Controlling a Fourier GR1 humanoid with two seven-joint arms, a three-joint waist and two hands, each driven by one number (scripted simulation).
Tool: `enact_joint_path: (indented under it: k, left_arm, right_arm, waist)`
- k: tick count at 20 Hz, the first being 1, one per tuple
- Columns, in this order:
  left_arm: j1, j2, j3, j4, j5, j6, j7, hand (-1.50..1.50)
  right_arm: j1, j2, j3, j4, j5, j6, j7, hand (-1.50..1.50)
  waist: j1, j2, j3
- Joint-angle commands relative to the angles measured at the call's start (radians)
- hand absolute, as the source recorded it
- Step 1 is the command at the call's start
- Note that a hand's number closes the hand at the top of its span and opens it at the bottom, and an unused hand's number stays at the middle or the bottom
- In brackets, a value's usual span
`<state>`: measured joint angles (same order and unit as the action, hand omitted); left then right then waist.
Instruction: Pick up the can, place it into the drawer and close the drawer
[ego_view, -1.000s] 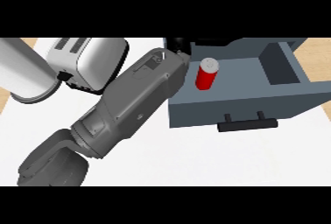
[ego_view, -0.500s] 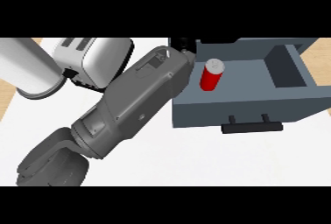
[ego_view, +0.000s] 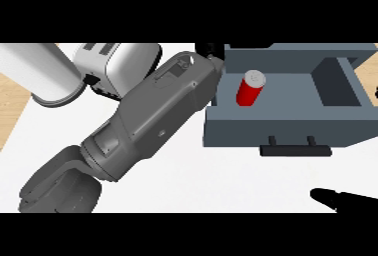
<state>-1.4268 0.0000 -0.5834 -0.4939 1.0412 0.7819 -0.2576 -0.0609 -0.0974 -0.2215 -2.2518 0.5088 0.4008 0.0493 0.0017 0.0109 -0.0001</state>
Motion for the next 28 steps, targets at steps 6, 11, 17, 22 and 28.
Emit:
enact_joint_path:
  k: [6, 11, 17, 22, 28]
  left_arm:
    - [0.05, 0.047, -0.011, -0.066, -0.054, 0.015, 0.069, -1.5]
    - [0.056, 0.08, -0.014, -0.129, -0.079, 0.035, 0.109, -1.5]
    - [0.137, 0.167, -0.015, -0.226, -0.102, 0.039, 0.135, -1.5]
    - [0.148, 0.215, -0.001, -0.273, -0.13, 0.048, 0.193, -1.5]
    - [0.186, 0.286, -0.013, -0.377, -0.168, 0.068, 0.272, -1.5]
  right_arm:
    - [-0.183, 0.017, 0.25, 0.295, 0.379, -0.167, -0.035, -1.5]
    - [-0.335, -0.044, 0.228, 0.581, 0.453, -0.238, -0.118, -1.5]
    - [-0.414, -0.074, 0.26, 0.834, 0.607, -0.355, -0.154, -1.5]
    - [-0.56, -0.023, 0.251, 1.076, 0.675, -0.479, -0.133, -1.5]
    - [-0.636, -0.012, 0.204, 1.341, 0.734, -0.672, -0.143, -1.5]
  waist:
    - [0.029, -0.011, 0.0]
    - [0.035, -0.011, 0.0]
    - [0.052, -0.013, 0.0]
    - [0.037, -0.008, 0.0]
    - [0.044, -0.008, 0.001]
